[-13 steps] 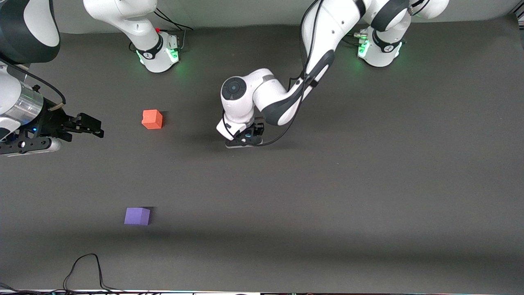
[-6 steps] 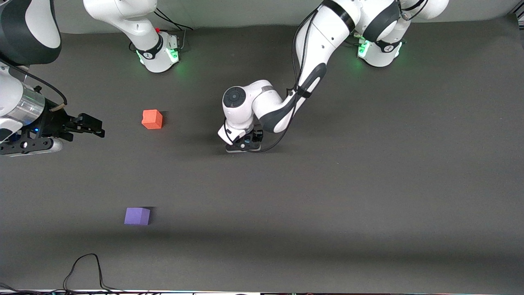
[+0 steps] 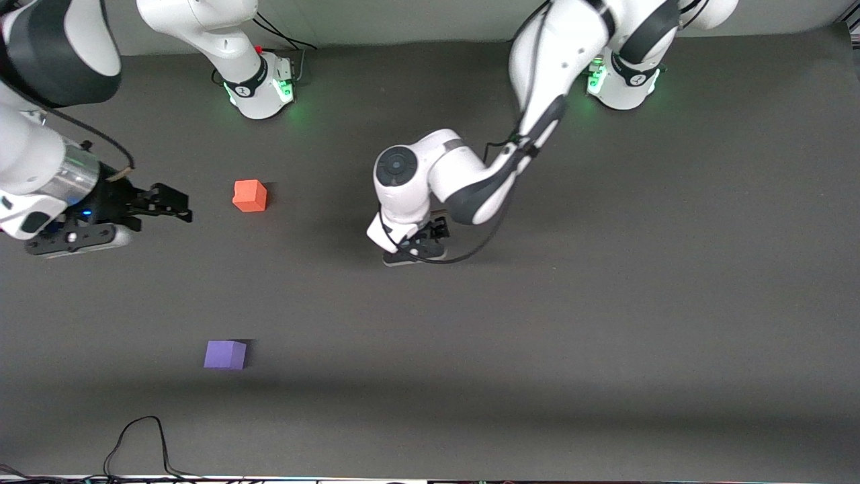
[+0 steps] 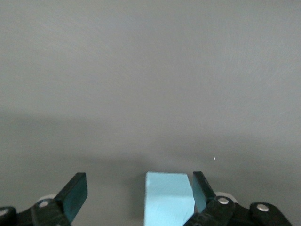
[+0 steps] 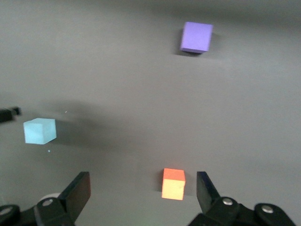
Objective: Place blue block between orange and purple blocks
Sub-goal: 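Carry the blue cube with the left gripper to the table middle, then set the blue cube down, open the left gripper while the right gripper approaches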
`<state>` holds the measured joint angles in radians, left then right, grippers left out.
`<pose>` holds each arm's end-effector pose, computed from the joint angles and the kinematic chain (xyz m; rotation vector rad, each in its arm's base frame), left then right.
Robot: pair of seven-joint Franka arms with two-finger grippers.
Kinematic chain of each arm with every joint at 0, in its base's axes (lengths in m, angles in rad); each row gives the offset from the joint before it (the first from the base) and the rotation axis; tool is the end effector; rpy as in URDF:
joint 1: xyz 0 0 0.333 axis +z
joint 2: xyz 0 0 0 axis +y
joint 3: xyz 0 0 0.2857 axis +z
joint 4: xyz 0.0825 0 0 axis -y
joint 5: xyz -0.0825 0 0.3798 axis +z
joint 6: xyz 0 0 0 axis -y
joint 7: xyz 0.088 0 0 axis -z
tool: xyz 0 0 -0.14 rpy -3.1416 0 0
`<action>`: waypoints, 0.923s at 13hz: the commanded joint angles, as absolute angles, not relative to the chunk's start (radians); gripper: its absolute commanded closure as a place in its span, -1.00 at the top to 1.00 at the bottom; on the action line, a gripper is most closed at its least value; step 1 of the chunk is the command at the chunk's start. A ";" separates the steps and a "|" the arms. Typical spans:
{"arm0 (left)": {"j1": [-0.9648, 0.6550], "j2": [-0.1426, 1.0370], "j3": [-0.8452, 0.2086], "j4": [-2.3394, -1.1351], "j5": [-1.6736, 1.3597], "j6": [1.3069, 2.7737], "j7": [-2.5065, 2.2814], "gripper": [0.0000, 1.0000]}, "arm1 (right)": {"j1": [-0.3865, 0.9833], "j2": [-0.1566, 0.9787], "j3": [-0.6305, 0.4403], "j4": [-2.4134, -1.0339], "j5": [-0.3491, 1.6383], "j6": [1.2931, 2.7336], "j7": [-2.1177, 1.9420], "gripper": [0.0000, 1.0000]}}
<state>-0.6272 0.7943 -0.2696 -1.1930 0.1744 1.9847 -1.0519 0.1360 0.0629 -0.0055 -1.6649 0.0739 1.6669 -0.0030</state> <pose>0.5030 -0.5316 0.2687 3.0946 0.2581 -0.0181 0.5616 0.0835 0.4903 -3.0651 -0.1905 0.1005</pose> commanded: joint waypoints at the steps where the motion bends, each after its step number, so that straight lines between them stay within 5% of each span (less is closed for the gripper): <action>1: -0.413 0.613 -0.369 -1.255 0.080 1.850 -0.904 1.00 | 0.138 0.083 0.058 -1.675 0.136 1.696 0.083 1.00; 6: -0.040 0.395 -0.373 -1.373 -0.037 1.628 -0.542 1.00 | 0.155 0.205 0.319 -1.709 0.130 1.865 0.331 1.00; 10: 0.184 0.246 -0.365 -1.518 -0.029 1.574 -0.214 1.00 | 0.173 0.288 0.449 -1.975 0.121 2.325 0.458 1.00; 12: 0.271 0.180 -0.365 -1.574 -0.029 1.569 -0.088 1.00 | 0.198 0.351 0.462 -1.976 0.017 2.336 0.512 1.00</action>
